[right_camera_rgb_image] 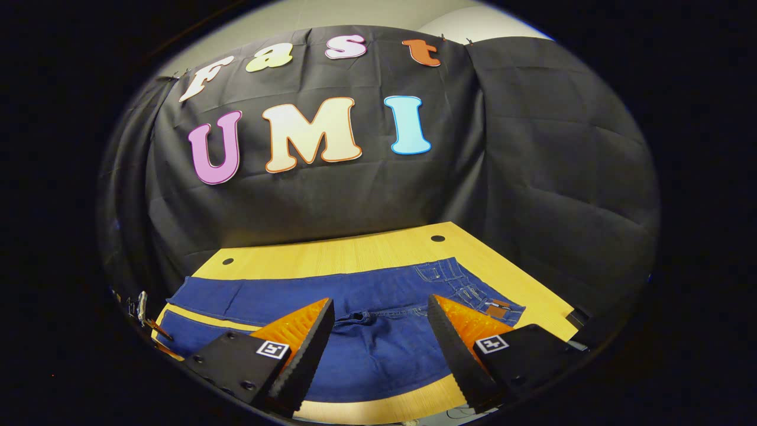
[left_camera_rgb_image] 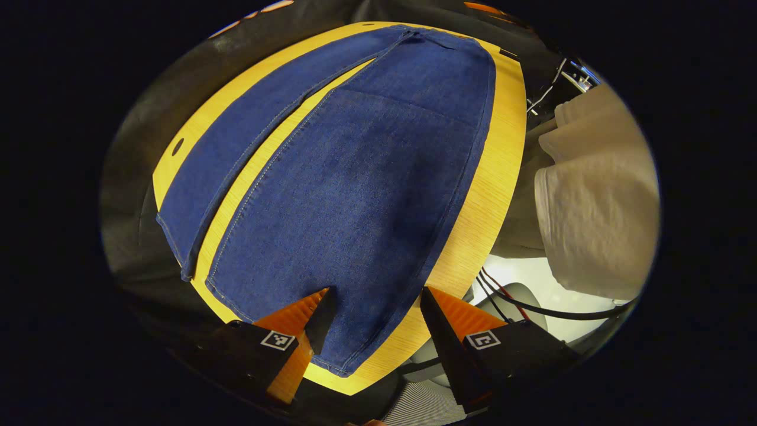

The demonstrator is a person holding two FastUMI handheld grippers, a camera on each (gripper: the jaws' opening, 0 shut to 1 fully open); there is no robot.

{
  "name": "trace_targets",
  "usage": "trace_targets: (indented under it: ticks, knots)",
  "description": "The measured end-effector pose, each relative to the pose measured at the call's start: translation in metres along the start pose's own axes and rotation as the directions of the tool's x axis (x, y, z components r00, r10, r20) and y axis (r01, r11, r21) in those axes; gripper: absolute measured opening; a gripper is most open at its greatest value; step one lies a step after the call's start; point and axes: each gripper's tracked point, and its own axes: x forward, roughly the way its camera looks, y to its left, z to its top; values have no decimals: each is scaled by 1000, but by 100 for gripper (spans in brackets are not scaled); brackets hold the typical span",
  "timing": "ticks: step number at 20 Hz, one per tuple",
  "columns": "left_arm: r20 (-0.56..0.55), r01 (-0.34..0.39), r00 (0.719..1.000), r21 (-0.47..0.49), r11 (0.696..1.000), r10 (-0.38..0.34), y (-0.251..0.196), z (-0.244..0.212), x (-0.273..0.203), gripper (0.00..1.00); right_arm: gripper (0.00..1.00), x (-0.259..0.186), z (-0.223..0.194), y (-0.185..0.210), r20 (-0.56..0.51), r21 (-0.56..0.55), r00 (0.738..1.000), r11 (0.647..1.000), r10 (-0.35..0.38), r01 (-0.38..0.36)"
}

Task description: Grasp the waist and the cuffs of the jeans and fold them to make the two legs overlap; first hold the waist and fold one-third of the jeans toward the cuffs, then hold the cuffs and fold the remaining one-third in the same direction to finish folding.

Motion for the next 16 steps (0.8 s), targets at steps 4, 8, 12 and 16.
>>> trace_targets:
  ticks: [4,8,12,16]
  knots:
    - [-20,23,1000,20,1000,-22,2,2,2,90,94,-2,-1,-1,-3,-3,1000,1000,-5,5]
    - [-29,17,999,15,1000,-17,2,3,1,79,98,-4,-9,0,-13,7,1000,1000,-10,10]
    - [-13,7,1000,-4,1000,-7,11,3,1,62,94,-6,-17,-2,-27,14,999,1000,-20,20]
    - [-1,-15,1000,-16,1000,15,23,6,4,26,94,-4,-23,-7,-44,22,999,1000,-21,22]
